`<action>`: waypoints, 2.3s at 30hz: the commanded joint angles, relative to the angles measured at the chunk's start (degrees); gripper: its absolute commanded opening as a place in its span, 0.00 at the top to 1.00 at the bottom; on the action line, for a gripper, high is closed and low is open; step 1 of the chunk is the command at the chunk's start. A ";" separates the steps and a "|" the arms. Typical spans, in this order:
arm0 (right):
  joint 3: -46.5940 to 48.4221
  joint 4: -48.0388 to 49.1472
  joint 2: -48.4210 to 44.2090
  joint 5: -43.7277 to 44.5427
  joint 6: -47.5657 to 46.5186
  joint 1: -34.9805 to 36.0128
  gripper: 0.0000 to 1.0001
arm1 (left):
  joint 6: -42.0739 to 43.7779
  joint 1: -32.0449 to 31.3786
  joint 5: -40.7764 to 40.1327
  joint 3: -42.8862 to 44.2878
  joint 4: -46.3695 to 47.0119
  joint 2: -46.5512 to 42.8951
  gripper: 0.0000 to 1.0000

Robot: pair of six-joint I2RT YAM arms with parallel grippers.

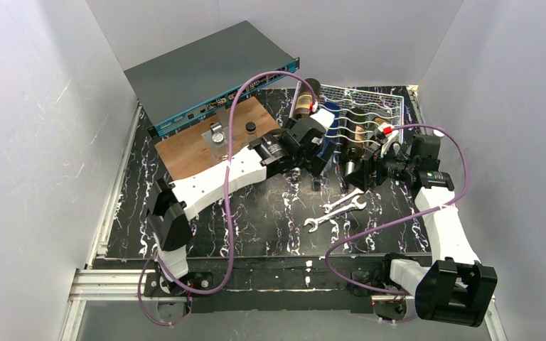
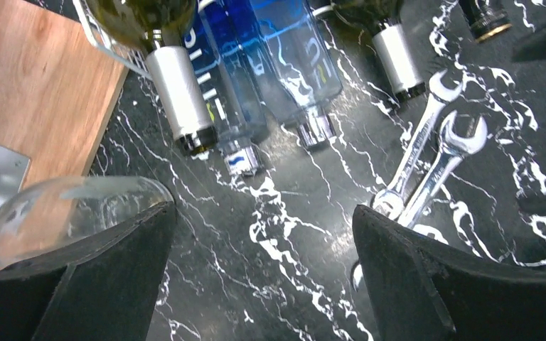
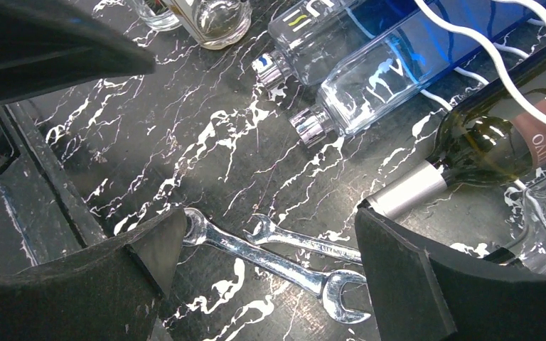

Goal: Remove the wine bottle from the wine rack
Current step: Pick up the wine bottle from the wine rack.

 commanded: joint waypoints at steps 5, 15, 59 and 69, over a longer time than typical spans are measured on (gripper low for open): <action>0.09 1.49 -1.47 1.80 -1.64 -0.27 0.01 | 0.65 4.84 3.65 8.43 -1.96 5.63 0.08; 0.29 1.33 -1.03 2.57 -2.15 -0.25 0.02 | -1.03 8.95 4.58 15.91 -2.17 12.95 0.16; 0.22 0.96 -1.03 4.43 -3.54 0.01 0.02 | -3.21 12.54 2.43 26.63 -2.98 27.91 0.57; 0.22 0.96 -1.11 4.75 -3.71 -0.03 0.02 | -3.84 12.58 2.69 27.05 -3.01 29.00 0.57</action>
